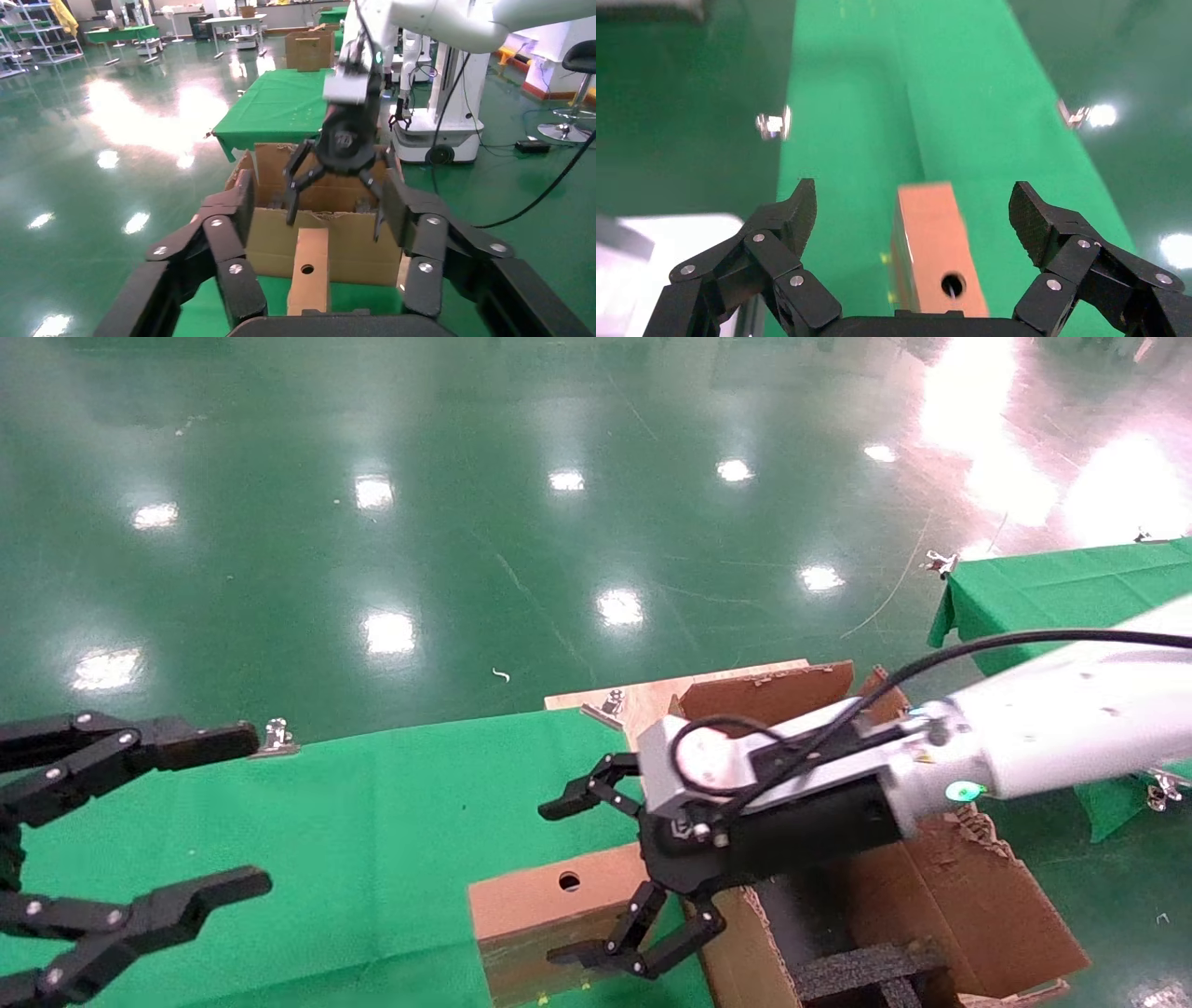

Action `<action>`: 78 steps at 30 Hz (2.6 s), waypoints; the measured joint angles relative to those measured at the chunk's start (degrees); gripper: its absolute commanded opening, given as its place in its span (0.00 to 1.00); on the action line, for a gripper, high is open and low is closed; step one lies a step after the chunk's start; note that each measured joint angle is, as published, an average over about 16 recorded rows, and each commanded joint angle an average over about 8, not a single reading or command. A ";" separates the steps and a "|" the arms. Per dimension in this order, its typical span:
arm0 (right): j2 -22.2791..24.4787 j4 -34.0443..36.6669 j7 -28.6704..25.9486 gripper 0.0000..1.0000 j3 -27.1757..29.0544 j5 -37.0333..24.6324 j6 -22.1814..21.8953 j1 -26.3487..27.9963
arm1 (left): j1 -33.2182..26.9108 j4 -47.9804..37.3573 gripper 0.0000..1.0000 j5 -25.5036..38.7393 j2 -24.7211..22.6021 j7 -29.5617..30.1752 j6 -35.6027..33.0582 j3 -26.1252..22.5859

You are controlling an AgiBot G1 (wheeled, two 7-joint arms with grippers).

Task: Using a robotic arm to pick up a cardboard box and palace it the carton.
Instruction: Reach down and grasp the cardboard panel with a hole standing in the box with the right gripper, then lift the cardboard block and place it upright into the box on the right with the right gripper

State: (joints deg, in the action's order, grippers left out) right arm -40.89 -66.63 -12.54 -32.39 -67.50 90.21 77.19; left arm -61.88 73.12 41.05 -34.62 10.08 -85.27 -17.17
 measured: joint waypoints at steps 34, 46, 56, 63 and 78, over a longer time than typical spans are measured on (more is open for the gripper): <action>-15.53 19.60 10.67 0.03 -25.76 -20.06 0.59 18.27 | -0.01 -0.01 1.00 0.01 0.04 -0.04 0.05 -0.07; -15.29 19.28 10.65 0.00 -25.38 -19.90 0.59 18.02 | 0.00 -0.02 1.00 0.00 0.04 -0.04 0.05 -0.07; -15.07 19.01 10.56 0.00 -25.04 -19.81 0.58 17.81 | 0.00 -0.02 1.00 -0.03 0.04 -0.04 0.05 -0.07; -15.01 18.93 10.52 0.00 -24.93 -19.77 0.55 17.74 | -0.01 -0.02 1.00 -0.05 0.04 -0.04 0.05 -0.07; -13.77 20.97 11.64 0.00 -24.36 -16.44 0.20 22.45 | -0.02 -0.04 1.00 -0.07 0.04 -0.05 0.04 -0.09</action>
State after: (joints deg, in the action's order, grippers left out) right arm -54.66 -45.66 -0.90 -56.76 -83.94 90.40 99.64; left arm -61.90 73.09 40.98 -34.59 10.03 -85.24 -17.26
